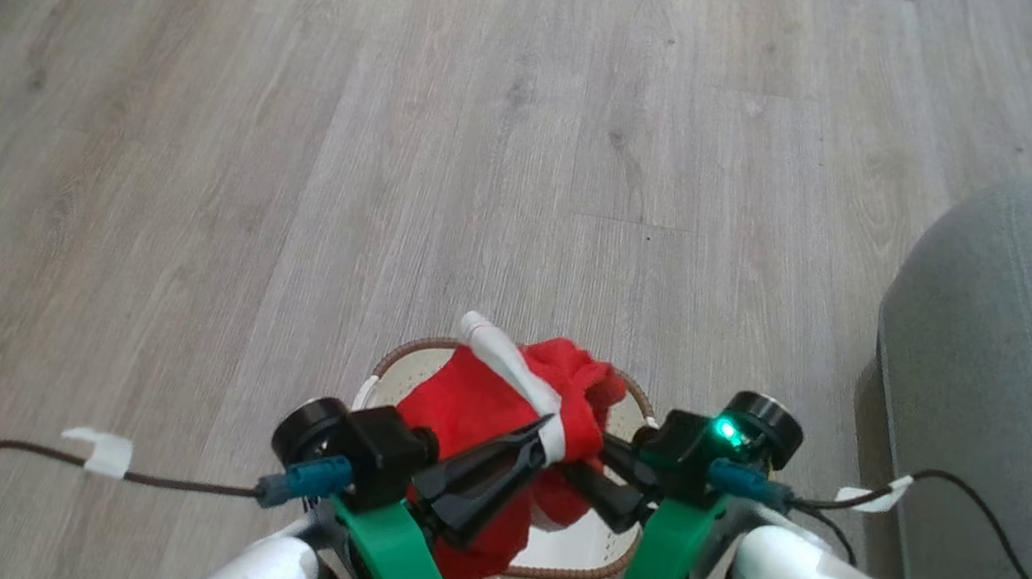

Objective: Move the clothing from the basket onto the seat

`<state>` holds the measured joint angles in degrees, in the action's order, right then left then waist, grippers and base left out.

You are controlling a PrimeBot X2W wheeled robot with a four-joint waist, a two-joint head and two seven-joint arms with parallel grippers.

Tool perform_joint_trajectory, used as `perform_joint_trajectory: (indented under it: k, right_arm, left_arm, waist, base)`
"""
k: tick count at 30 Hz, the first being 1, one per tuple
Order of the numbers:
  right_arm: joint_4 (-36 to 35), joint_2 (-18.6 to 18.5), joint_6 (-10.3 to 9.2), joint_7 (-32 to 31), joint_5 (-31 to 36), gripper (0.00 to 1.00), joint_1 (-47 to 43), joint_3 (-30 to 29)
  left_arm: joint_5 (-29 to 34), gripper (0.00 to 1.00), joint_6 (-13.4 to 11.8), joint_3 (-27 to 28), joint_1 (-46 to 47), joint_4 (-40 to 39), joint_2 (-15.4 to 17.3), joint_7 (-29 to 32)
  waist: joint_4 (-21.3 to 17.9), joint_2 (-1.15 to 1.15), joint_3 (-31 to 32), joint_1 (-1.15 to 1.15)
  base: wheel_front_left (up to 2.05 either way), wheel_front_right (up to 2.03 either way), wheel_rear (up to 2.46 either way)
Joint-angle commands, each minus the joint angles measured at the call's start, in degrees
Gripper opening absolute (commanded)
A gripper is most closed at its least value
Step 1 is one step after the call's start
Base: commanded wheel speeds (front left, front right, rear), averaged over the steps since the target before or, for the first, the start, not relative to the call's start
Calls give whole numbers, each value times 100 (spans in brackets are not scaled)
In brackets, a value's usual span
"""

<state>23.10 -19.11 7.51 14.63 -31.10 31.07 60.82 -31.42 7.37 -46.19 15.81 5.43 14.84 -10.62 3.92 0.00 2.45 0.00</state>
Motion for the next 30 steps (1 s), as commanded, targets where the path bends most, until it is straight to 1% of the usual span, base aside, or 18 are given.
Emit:
perform_joint_trajectory:
  k: [1,2,3,7,11,18,19,25,30]
  right_arm:
    - [-160,-77,-2,37,-57,0,153,-146]
    - [-161,-96,-2,37,-63,0,135,-180]
    - [-164,-116,-2,37,-68,0,112,-225]
    - [-183,-195,-2,37,-68,0,-40,-466]
    - [-211,-282,-2,37,-14,0,-204,-757]
    - [-330,-433,-2,37,145,0,-456,-1286]
    - [-330,-433,-2,37,145,0,-456,-1286]
    - [-455,-492,-2,37,278,0,-632,-1625]
    - [-524,-552,-2,37,357,0,-736,-1883]
  left_arm:
    - [-5,57,-54,276,356,-112,108,-106]
    - [2,89,-78,304,350,-93,119,-133]
    - [4,100,-93,324,341,-74,126,-158]
    - [-1,100,-157,397,277,44,132,-241]
    - [27,100,-235,465,181,168,113,-325]
    - [132,100,-207,431,80,264,-67,-411]
    - [132,100,-207,431,80,264,-67,-411]
    - [207,100,-149,373,61,314,-241,-431]
    - [270,100,-99,305,117,375,-359,-435]
  waist:
    - [-47,0,-15,0]
    - [-76,0,-25,0]
    - [-104,0,-34,0]
    - [-278,0,-65,0]
    - [-601,0,-129,0]
    - [-1427,0,-270,0]
    - [-1427,0,-270,0]
    - [-2199,0,-387,0]
    - [-2587,0,-524,0]
  base:
    - [0,0,0]
    - [0,0,0]
    - [0,0,0]
    - [0,0,0]
    - [0,0,0]
    - [0,0,0]
    - [0,0,0]
    - [0,0,0]
    - [0,0,0]
